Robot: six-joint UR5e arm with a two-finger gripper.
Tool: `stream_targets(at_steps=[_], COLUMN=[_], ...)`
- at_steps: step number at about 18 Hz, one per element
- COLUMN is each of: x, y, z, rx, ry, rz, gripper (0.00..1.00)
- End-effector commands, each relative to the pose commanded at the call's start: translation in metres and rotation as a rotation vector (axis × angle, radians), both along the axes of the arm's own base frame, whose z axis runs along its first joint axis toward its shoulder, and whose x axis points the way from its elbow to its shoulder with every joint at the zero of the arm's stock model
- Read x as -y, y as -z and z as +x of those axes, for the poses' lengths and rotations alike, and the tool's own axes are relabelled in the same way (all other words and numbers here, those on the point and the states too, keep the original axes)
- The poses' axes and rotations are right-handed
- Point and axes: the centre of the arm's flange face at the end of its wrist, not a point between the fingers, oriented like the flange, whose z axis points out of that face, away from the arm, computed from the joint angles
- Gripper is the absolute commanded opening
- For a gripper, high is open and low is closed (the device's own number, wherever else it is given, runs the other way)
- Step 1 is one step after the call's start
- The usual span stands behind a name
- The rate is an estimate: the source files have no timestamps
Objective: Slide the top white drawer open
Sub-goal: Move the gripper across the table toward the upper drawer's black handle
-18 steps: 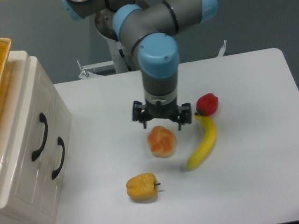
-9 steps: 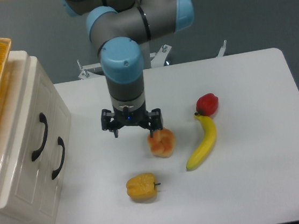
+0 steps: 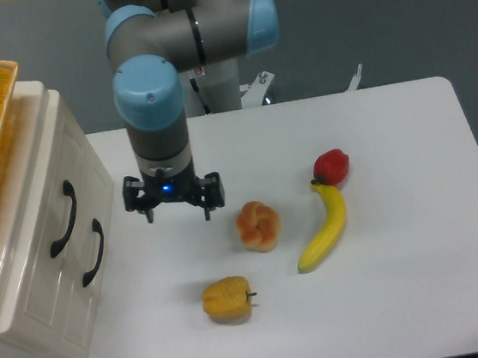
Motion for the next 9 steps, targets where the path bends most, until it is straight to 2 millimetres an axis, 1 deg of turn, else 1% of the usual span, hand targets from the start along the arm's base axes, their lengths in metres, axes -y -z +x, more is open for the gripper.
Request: stream_targets(at_steps=[2,5,9], x=[-0.006,-0.007,-0.010], y=[-0.002,-0.009,-0.007], z=[0.006,0.010,0.015], rx=[0.061,0.111,0.162], ry=[-0.056,-0.058,-0.055], rz=[0.025,0.033,0.041], gripper=[1.00,1.00,1.00])
